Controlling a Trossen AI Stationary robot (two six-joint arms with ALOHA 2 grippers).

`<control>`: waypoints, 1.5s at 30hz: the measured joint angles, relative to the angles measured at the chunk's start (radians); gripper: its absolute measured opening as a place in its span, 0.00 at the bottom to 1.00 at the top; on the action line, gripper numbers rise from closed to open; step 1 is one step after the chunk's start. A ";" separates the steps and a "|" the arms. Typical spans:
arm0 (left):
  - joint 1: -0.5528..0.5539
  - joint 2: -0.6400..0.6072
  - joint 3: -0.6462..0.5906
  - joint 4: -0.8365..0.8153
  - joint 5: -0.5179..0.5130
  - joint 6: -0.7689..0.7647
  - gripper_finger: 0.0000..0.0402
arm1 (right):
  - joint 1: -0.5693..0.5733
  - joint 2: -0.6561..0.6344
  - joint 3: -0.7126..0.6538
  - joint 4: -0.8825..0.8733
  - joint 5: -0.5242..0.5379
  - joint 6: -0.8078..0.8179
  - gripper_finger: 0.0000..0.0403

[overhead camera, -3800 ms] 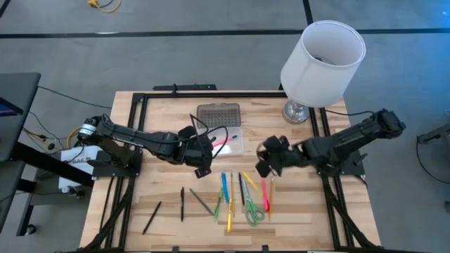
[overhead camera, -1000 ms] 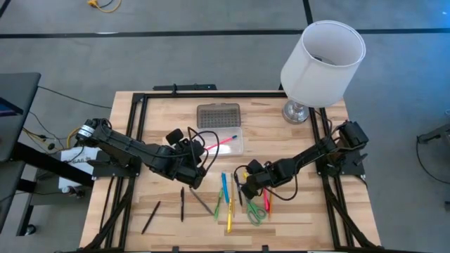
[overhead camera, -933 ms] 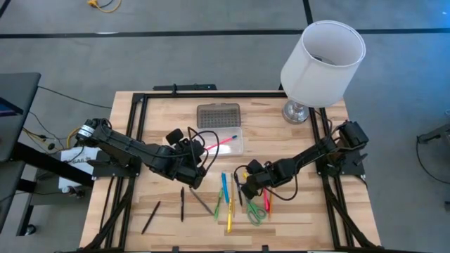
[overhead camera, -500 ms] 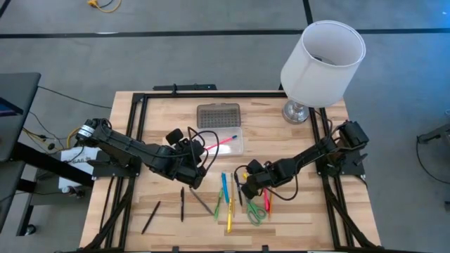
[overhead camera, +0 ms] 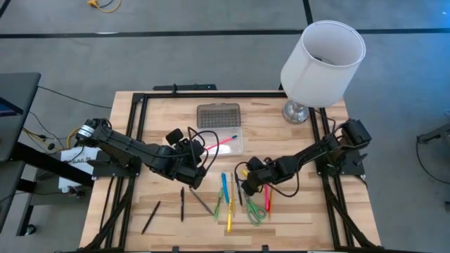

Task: Pick & place school supplies into a supply box
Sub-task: Put the right yellow marker pen into the supply box, then put the yellow pen into the supply box

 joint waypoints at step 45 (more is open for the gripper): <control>0.000 0.000 0.000 0.000 -0.005 -0.002 0.35 | -0.006 0.003 0.008 0.068 -0.083 -0.055 0.28</control>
